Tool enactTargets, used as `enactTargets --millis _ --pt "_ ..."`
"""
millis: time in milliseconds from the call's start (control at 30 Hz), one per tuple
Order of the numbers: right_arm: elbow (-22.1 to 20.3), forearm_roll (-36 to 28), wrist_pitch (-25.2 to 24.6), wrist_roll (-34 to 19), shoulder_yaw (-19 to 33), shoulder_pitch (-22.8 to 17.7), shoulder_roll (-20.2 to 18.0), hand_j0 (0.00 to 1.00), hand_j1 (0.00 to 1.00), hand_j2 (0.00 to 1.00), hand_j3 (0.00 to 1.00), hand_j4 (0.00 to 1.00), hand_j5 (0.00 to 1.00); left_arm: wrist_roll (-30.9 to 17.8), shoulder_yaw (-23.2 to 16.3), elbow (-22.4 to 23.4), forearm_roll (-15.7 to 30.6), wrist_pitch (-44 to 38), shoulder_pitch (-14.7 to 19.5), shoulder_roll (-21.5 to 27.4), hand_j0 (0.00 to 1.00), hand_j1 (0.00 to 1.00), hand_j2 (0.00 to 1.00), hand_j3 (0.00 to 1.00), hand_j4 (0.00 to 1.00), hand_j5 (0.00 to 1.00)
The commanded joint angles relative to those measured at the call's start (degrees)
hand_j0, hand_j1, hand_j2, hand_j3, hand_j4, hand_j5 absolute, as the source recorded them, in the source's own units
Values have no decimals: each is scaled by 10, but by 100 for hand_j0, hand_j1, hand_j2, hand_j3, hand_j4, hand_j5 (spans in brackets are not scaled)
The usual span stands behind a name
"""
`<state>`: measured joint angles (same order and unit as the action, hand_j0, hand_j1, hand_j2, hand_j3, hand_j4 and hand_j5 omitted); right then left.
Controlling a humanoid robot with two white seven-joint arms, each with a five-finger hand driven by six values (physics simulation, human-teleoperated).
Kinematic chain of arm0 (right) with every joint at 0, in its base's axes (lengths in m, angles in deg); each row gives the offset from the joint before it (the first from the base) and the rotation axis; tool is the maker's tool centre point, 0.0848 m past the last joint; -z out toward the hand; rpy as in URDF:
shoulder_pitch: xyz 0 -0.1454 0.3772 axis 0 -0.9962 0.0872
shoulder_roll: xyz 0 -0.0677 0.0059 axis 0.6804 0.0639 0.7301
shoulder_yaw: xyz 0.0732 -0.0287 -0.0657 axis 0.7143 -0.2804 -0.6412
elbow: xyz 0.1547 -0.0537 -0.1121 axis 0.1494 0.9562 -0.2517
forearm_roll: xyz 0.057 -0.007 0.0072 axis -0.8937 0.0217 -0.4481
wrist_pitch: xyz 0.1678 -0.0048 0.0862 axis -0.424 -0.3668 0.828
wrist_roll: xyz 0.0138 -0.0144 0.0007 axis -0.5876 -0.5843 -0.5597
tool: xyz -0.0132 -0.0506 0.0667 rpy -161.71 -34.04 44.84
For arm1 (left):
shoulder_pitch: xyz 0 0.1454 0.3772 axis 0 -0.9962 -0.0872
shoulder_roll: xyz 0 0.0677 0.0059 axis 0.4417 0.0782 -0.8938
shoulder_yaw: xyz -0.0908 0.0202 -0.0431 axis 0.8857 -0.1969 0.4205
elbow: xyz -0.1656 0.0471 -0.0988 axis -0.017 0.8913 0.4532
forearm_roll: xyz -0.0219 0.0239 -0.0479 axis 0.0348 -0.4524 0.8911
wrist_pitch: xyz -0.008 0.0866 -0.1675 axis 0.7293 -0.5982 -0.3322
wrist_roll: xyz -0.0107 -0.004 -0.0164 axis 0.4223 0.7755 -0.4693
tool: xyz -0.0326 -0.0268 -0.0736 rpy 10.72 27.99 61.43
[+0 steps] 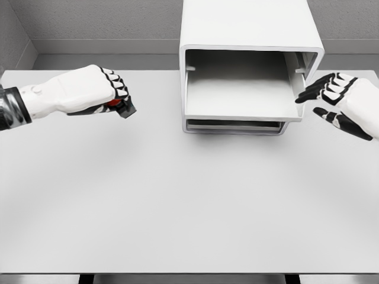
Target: Slide open multi-storey tabletop storage cabinets and put open load switch and slide close multi-storey tabletop storage cabinets
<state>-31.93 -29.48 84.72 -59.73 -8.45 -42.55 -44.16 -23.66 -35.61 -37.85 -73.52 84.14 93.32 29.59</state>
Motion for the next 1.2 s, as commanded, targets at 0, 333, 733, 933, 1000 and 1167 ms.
enactTargets --millis 0,333,733,933,1000,1167 --pt "4 -8 0 1 18 0 -2 63 63 63 63 63 63 0 1 -1 3 -2 0 -7 44 44 44 44 44 44" --pt "81 -3 0 -2 23 -5 -1 64 64 64 64 64 64 0 4 -21 2 -2 0 -38 44 44 44 44 44 44" --pt "87 7 0 -2 23 -62 5 66 66 66 66 66 66 0 0 -26 -6 -2 16 -84 44 44 44 44 44 44" --pt "86 7 0 1 23 -92 6 69 69 69 69 69 69 0 2 -26 -4 -2 26 -100 44 44 44 44 44 44" --pt "86 11 0 1 23 -99 6 69 69 69 69 69 69 0 4 -26 -3 -2 26 -109 44 44 44 44 44 44" --pt "87 16 0 3 23 -113 5 69 69 69 69 69 69 0 -2 -26 -7 -2 34 -133 44 44 44 44 44 44"
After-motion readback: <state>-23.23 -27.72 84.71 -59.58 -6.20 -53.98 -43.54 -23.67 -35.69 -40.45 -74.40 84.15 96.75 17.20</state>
